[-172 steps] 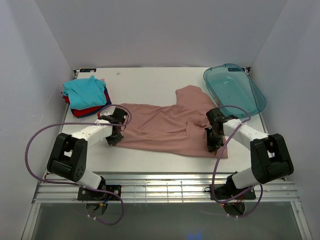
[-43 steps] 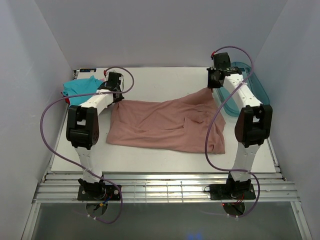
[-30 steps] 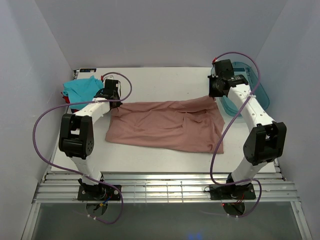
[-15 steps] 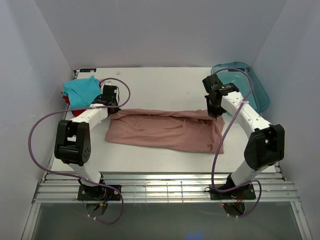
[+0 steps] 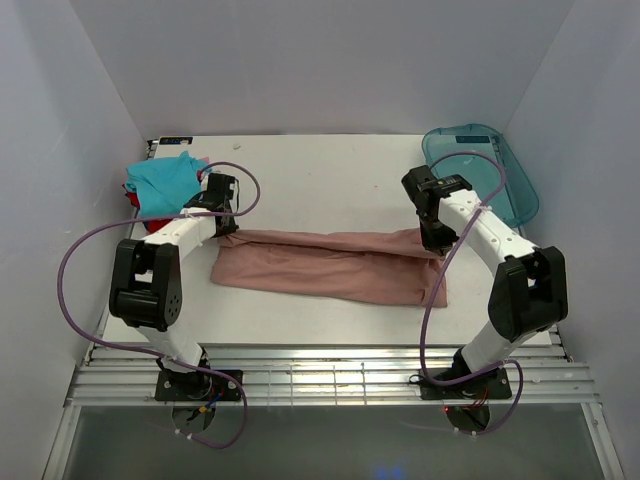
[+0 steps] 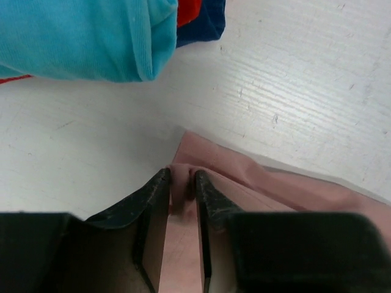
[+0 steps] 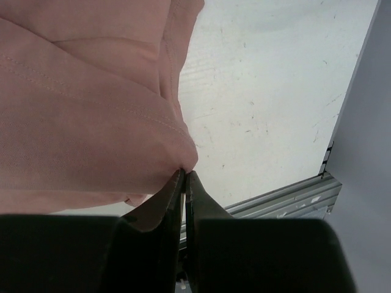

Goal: Fold and stack the t-shirts
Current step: Fold the tshirt

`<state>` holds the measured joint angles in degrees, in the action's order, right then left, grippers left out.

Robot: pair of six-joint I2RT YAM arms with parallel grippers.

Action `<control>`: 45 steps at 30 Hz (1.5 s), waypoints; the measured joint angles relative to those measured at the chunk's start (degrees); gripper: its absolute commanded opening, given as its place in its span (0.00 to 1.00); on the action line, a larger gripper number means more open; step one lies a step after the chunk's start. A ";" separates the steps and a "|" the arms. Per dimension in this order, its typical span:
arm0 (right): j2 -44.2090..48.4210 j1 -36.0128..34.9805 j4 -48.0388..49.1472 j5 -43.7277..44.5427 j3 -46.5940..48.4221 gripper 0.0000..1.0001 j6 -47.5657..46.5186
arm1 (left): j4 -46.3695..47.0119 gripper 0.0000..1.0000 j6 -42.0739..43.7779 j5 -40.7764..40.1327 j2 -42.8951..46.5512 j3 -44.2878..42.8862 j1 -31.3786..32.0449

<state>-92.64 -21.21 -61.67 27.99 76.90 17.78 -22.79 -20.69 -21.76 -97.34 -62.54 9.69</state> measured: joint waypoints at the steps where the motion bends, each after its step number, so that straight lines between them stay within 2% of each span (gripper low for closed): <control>1: 0.00 -0.02 -0.31 0.37 -0.70 0.11 0.11 | -0.42 0.43 0.13 0.04 -0.04 0.00 0.00; 2: 0.00 -0.02 -0.74 0.52 -1.40 0.18 0.28 | -0.83 0.60 0.31 0.04 -0.07 0.00 0.00; 4: -0.15 -0.07 -2.19 0.94 -2.19 0.39 0.74 | -1.95 0.66 0.66 -0.15 -0.09 0.00 0.02; 9: -0.79 -0.66 -4.00 3.30 -2.34 0.47 1.33 | -4.00 0.66 0.02 -3.87 0.87 0.15 1.53; 15: -1.40 -0.94 -0.02 0.96 1.46 0.48 0.20 | -3.56 0.62 -1.09 -5.29 6.16 -0.70 4.28; 20: -2.80 -0.94 10.01 -4.90 1.79 0.46 -1.62 | -1.70 0.61 -1.44 -5.22 3.10 -4.28 6.43; 26: -8.79 -0.92 21.33 -11.91 0.02 0.46 -3.45 | -1.70 0.60 -1.86 -4.50 -3.65 -4.70 7.52; 36: -16.28 0.00 27.32 -17.53 2.10 0.44 -4.98 | -2.05 0.59 -1.81 -4.74 -4.55 -4.57 7.52; 39: -16.28 0.15 27.56 -18.16 2.29 0.27 -5.22 | -2.05 0.59 -1.79 -5.01 -4.55 -4.48 7.52; 40: -16.28 0.15 27.52 -18.34 2.29 0.16 -5.25 | -2.05 0.59 -1.79 -5.09 -4.55 -4.48 7.52; 41: -16.26 0.20 27.50 -18.40 2.29 0.11 -5.16 | -2.05 0.59 -1.79 -5.14 -4.55 -4.48 7.52; 42: -16.13 0.20 27.50 -18.53 2.27 0.08 -5.11 | -2.05 0.59 -1.79 -5.25 -4.55 -4.48 7.52; 45: -15.02 0.20 27.15 -18.75 1.86 0.08 -4.72 | -2.05 0.59 -1.77 -5.49 -4.55 -4.48 7.52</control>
<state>-107.66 -21.02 -34.52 9.23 78.76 13.06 -24.84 -22.46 -27.24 -101.89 -67.02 17.21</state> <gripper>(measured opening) 0.084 0.590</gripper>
